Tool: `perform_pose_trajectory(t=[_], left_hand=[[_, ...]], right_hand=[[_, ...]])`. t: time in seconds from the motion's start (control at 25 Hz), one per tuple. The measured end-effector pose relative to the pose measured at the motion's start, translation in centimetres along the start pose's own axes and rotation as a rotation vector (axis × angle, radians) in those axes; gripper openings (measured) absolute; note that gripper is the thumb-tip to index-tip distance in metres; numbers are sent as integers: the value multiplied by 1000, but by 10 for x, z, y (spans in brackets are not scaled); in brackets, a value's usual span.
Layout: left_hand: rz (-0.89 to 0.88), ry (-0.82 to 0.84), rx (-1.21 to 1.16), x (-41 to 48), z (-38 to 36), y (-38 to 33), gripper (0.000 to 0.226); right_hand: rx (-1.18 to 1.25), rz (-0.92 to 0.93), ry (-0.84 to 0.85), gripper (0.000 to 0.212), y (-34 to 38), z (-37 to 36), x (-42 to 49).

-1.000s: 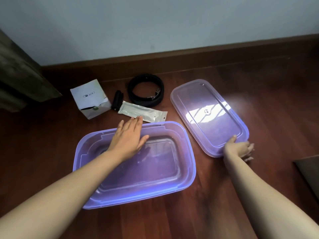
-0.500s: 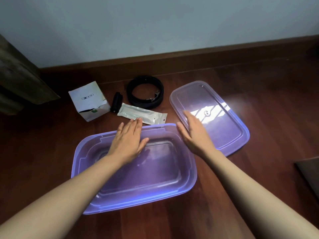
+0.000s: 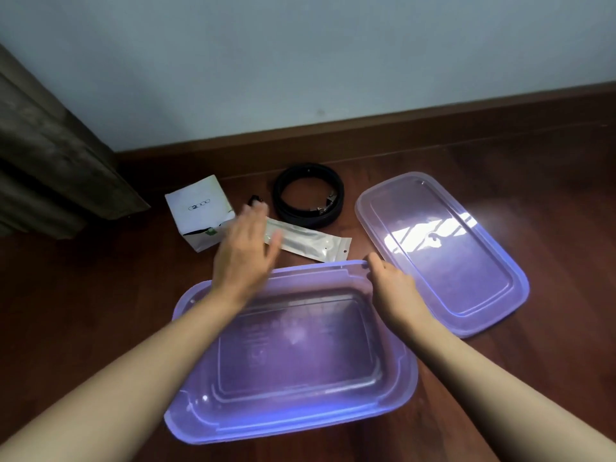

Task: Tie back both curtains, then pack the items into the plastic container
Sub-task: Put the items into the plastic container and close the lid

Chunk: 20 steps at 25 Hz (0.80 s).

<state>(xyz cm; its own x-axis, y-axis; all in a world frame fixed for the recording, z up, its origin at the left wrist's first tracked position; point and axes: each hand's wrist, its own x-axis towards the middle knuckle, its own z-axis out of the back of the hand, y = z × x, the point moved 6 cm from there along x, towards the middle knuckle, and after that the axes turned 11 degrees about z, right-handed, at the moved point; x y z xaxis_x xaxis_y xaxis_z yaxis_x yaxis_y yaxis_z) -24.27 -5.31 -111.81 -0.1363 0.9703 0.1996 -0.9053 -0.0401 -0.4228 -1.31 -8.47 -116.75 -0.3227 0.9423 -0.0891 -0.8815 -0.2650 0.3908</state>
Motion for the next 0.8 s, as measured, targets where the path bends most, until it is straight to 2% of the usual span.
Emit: perform_pose_trajectory(t=[0.08, 0.16, 0.2, 0.28, 0.36, 0.48, 0.64, 0.72, 0.8], left_hand=[[268, -71, -41, 34, 16, 45, 63], [410, 91, 99, 54, 11, 86, 77], [408, 204, 179, 57, 3, 101, 82], [299, 303, 314, 58, -13, 115, 77], [196, 255, 414, 57, -19, 117, 62], [159, 216, 445, 54, -14, 117, 52], [85, 66, 119, 32, 35, 84, 53], [-76, -48, -43, -7, 68, 51, 56], [-246, -89, -91, -63, 91, 22, 53]], right_hand=[[12, -13, -10, 24, -1, 1, 0], [12, -15, -13, 26, 1, 2, 0], [12, -13, -7, 27, 2, 2, 0], [11, -19, 9, 29, 3, 2, -1], [-7, -25, 11, 31, 4, 4, -1], [-15, -42, 15, 31, 6, 6, -1], [35, -54, 7, 27, 11, 9, -3], [54, -57, 0, 27, 12, 11, -3], [60, -45, -8, 27, 13, 11, -3]])
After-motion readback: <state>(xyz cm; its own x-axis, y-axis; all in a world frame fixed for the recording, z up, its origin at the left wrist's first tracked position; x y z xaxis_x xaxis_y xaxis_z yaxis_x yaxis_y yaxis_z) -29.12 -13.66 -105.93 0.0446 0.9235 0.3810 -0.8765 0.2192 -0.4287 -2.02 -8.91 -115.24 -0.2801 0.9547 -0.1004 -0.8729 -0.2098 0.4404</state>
